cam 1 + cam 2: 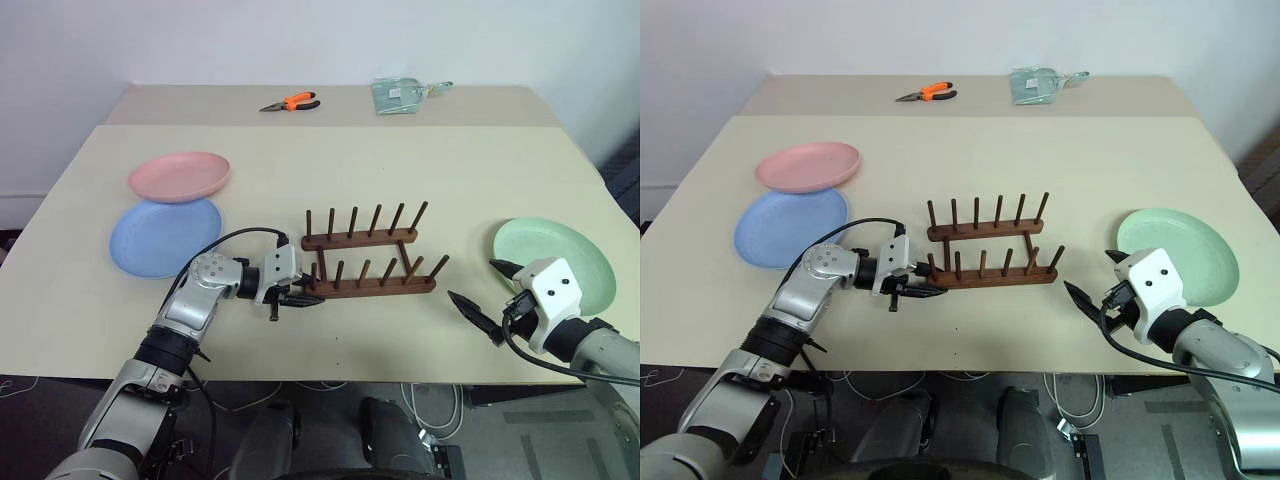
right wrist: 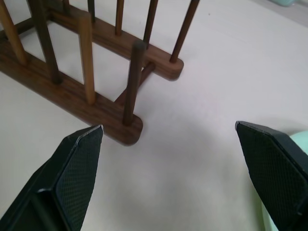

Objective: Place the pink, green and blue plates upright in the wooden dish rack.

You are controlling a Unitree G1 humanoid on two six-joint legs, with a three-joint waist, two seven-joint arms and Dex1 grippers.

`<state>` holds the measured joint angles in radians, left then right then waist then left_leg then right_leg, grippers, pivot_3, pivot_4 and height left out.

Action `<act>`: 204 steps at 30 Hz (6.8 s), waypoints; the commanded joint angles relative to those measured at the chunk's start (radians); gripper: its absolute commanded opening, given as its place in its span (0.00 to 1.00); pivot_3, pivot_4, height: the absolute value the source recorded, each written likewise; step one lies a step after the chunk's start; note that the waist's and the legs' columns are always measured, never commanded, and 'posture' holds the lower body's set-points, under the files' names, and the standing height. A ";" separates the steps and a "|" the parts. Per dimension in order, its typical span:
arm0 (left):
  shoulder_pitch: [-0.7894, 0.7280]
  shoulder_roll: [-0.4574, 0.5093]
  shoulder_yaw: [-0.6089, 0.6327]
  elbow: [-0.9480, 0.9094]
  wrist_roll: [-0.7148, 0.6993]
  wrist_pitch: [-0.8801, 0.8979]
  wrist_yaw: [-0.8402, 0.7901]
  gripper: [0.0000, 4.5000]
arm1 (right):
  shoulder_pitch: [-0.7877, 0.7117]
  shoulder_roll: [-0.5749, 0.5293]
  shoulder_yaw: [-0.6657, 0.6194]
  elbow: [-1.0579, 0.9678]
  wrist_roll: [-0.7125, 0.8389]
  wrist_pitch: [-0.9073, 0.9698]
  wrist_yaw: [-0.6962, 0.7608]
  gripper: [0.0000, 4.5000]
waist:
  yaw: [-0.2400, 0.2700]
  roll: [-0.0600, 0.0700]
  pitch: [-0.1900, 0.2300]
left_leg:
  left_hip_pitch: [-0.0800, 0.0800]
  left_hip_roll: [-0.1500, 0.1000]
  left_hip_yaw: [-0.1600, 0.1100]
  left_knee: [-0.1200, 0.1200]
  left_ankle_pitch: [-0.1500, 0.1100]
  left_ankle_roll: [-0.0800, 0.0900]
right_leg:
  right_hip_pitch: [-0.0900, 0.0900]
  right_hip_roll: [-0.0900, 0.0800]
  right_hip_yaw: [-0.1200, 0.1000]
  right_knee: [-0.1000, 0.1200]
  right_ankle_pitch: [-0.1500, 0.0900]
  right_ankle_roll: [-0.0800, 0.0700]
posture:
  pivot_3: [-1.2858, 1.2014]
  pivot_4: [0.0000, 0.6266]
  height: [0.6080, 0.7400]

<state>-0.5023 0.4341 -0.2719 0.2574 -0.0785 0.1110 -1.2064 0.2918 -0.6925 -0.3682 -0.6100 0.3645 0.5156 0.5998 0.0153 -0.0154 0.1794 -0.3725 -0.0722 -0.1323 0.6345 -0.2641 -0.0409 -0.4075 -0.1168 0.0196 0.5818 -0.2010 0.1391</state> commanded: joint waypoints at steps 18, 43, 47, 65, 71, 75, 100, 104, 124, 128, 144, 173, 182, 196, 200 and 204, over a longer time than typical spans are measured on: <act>0.276 0.039 0.067 -0.481 -0.107 0.470 0.358 0.01 | -0.180 0.078 0.413 0.101 -0.234 0.020 -0.100 0.00 | 0.001 0.001 -0.002 | 0.000 0.000 -0.001 -0.001 0.000 0.000 | -0.001 -0.001 0.000 0.000 -0.001 -0.002 | 0.52 0.24 1.00; 0.100 -0.061 0.156 -0.195 -0.076 0.261 0.534 0.30 | -0.433 0.187 0.431 0.327 -0.284 -0.089 -0.123 0.51 | -0.025 0.001 -0.007 | 0.002 0.000 0.000 -0.002 0.000 -0.001 | -0.001 0.000 0.000 0.003 0.003 -0.002 | 0.52 0.24 1.00; 0.072 -0.057 0.344 -0.294 -0.164 0.345 0.653 0.76 | -0.413 0.179 0.447 0.263 -0.284 -0.090 -0.082 0.97 | -0.028 0.001 -0.007 | 0.001 0.000 -0.002 -0.002 0.001 -0.001 | -0.004 0.001 0.000 0.004 0.003 -0.002 | 0.52 0.24 1.00; -0.199 -0.161 1.059 -0.242 -0.396 0.713 1.457 0.86 | -0.472 0.193 0.513 0.348 -0.349 -0.162 -0.047 1.00 | -0.010 -0.008 -0.006 | 0.000 -0.001 -0.003 -0.001 0.001 -0.003 | -0.002 0.001 -0.002 0.004 0.003 -0.001 | 0.52 0.24 1.00; -0.289 -0.137 1.121 0.018 -0.515 0.725 1.420 0.86 | -0.469 0.211 0.513 0.333 -0.350 -0.165 -0.057 1.00 | -0.009 -0.008 -0.006 | 0.001 -0.001 -0.003 -0.001 0.002 -0.004 | -0.002 0.001 -0.002 0.004 0.003 -0.001 | 0.52 0.24 1.00; -0.362 -0.092 1.106 0.234 -0.522 0.631 1.363 0.81 | -0.453 0.209 0.506 0.313 -0.360 -0.164 -0.071 1.00 | -0.011 -0.008 -0.006 | 0.001 -0.001 -0.003 -0.002 0.002 -0.004 | -0.002 0.001 -0.002 0.004 0.003 -0.001 | 0.52 0.24 1.00; -0.365 -0.395 0.518 -0.436 -0.659 0.776 1.242 0.00 | -0.916 0.023 0.651 0.398 -0.728 -0.469 -0.069 1.00 | -0.024 -0.009 -0.005 | 0.000 -0.001 -0.001 -0.002 0.002 -0.005 | -0.003 0.001 -0.001 0.002 0.003 -0.001 | 0.52 0.24 1.00; -0.352 -0.418 0.506 -0.479 -0.700 0.835 1.254 0.00 | -0.942 0.027 0.667 0.506 -0.826 -0.549 -0.125 0.80 | -0.025 -0.009 -0.005 | -0.001 -0.001 -0.001 -0.002 0.003 -0.005 | -0.003 0.000 -0.001 0.002 0.003 -0.001 | 0.52 0.24 1.00; -0.201 -0.048 0.339 -0.417 -0.422 0.511 0.949 0.58 | -0.756 0.224 0.202 0.191 -0.182 -0.123 -0.046 0.00 | -0.029 -0.007 -0.005 | 0.001 0.000 -0.001 -0.005 0.002 -0.005 | -0.003 0.003 0.002 0.001 0.004 -0.002 | 0.52 0.24 1.00; -0.063 0.064 0.221 -0.485 -0.424 0.417 0.652 0.58 | -0.740 0.258 -0.004 0.128 0.193 0.140 -0.055 0.00 | -0.021 -0.007 -0.004 | -0.001 -0.001 -0.002 -0.003 0.001 -0.002 | -0.003 0.002 0.002 0.000 0.004 -0.003 | 0.52 0.24 1.00; 0.064 0.121 0.146 -0.661 -0.513 0.514 0.384 0.58 | -0.756 0.209 -0.077 0.166 0.591 0.324 -0.168 0.00 | -0.026 -0.002 -0.002 | -0.001 0.000 -0.001 -0.003 0.001 -0.002 | -0.003 0.002 0.002 0.000 0.002 -0.006 | 0.52 0.24 1.00; 0.085 0.105 0.093 -0.616 -0.435 0.475 0.343 0.59 | -0.391 -0.135 -0.191 0.233 0.301 0.156 -0.043 0.99 | -0.005 -0.001 -0.002 | -0.001 0.000 0.000 -0.003 0.000 0.000 | -0.002 0.002 0.002 -0.001 0.001 -0.005 | 0.52 0.24 1.00; 0.039 0.073 0.047 -0.578 -0.408 0.453 0.284 0.59 | -0.174 -0.178 0.090 0.356 -0.134 -0.004 -0.127 0.99 | -0.013 -0.001 -0.002 | 0.000 0.001 0.004 -0.002 0.000 0.000 | -0.002 0.001 0.003 -0.001 -0.001 -0.003 | 0.52 0.24 1.00; 0.051 0.079 0.055 -0.612 -0.392 0.476 0.301 0.59 | -0.306 -0.068 0.061 0.448 -0.166 0.003 -0.177 0.02 | -0.004 -0.001 -0.002 | -0.001 0.000 0.002 -0.002 0.000 0.000 | -0.002 0.001 0.003 -0.001 0.001 -0.006 | 0.52 0.24 1.00; 0.065 0.088 0.082 -0.575 -0.367 0.445 0.308 0.59 | -0.479 0.022 -0.108 0.307 0.059 0.012 -0.203 0.02 | -0.017 0.001 -0.001 | 0.000 0.000 0.002 -0.002 0.000 0.000 | -0.002 0.001 0.003 -0.001 0.002 -0.005 | 0.52 0.24 1.00; 0.086 0.107 0.116 -0.542 -0.355 0.416 0.307 0.59 | -0.714 0.088 -0.276 0.208 0.507 0.157 -0.281 0.02 | -0.026 0.005 0.001 | 0.000 0.001 0.001 -0.002 0.000 0.000 | -0.002 0.002 0.002 0.000 0.002 -0.005 | 0.52 0.24 1.00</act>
<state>-0.4255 0.5264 -0.2010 -0.2843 -0.4421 0.5571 -0.9012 -0.3685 -0.6051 -0.5580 -0.3240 0.6705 0.6311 0.3518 -0.0106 -0.0107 0.1803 -0.3728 -0.0713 -0.1329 0.6315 -0.2637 -0.0412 -0.4093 -0.1149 0.0212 0.5817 -0.1991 0.1340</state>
